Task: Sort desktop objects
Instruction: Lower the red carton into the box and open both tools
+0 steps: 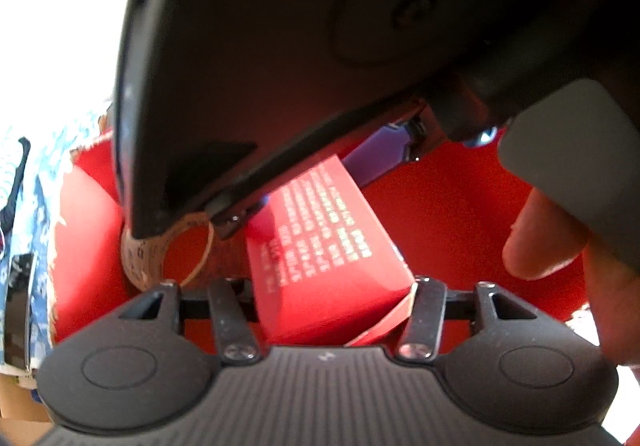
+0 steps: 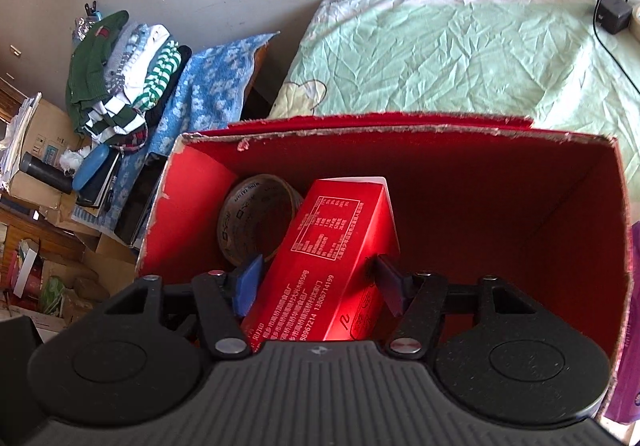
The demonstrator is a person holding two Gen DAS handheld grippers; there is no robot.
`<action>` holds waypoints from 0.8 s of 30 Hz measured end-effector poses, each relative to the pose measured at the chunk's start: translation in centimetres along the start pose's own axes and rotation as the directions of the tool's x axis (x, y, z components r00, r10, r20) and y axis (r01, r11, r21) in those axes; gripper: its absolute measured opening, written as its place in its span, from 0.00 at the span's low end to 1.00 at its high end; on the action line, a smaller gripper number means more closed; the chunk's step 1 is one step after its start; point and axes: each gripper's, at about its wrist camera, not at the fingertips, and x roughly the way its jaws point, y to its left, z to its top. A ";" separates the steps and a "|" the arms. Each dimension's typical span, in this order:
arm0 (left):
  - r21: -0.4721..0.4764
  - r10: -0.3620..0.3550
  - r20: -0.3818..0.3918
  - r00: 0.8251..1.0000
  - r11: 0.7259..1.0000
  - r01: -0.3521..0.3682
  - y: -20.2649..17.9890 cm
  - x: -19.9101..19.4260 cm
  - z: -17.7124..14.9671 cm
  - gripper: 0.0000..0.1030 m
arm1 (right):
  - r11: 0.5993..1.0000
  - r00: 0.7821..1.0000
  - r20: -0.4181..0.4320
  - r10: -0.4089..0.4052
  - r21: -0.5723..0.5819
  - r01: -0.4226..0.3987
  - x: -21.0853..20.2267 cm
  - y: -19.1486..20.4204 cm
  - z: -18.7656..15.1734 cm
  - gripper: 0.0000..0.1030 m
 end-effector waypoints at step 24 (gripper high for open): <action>-0.073 -0.126 -0.144 0.982 0.990 0.116 5.7 -2.5 1.3 0.97 | 0.994 0.994 -0.036 0.099 0.054 -0.097 0.8 -2.8 1.5 0.53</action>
